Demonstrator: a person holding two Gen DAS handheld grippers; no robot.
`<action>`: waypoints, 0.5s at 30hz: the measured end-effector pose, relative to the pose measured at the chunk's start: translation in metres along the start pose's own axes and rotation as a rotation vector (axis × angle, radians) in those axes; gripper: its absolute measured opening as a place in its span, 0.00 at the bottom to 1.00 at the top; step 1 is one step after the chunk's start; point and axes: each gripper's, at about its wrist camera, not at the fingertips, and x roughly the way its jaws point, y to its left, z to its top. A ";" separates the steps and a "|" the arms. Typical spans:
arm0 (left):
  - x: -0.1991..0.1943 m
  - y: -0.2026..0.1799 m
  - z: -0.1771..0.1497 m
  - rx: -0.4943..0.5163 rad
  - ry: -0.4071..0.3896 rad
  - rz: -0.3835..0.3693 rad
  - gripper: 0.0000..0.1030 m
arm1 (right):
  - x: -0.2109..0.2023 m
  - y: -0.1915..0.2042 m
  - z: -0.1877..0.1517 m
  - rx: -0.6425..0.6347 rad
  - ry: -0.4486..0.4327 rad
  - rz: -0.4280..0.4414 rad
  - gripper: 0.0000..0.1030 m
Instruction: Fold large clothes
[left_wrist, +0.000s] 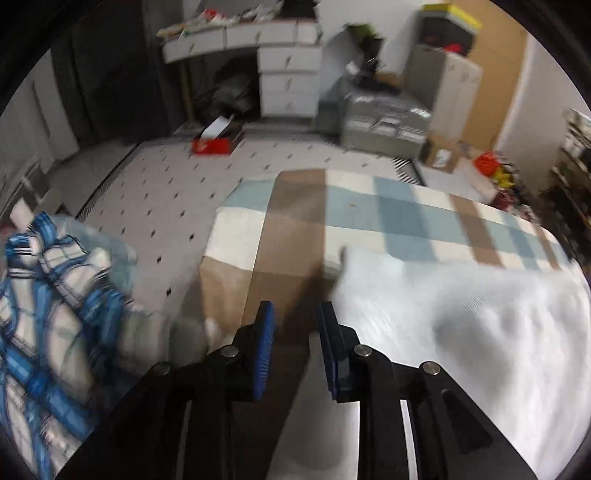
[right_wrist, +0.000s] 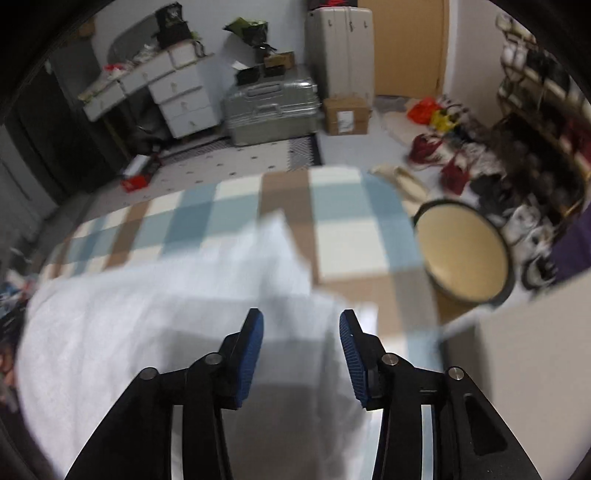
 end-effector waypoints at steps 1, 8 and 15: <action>-0.011 -0.002 -0.008 0.026 -0.011 -0.014 0.32 | -0.010 -0.003 -0.015 0.014 -0.010 0.032 0.69; -0.025 -0.029 -0.060 0.200 0.024 -0.031 0.64 | -0.024 -0.021 -0.088 0.095 0.051 0.124 0.64; -0.039 -0.015 -0.070 0.129 0.039 -0.052 0.64 | -0.059 -0.034 -0.108 0.123 -0.081 0.155 0.08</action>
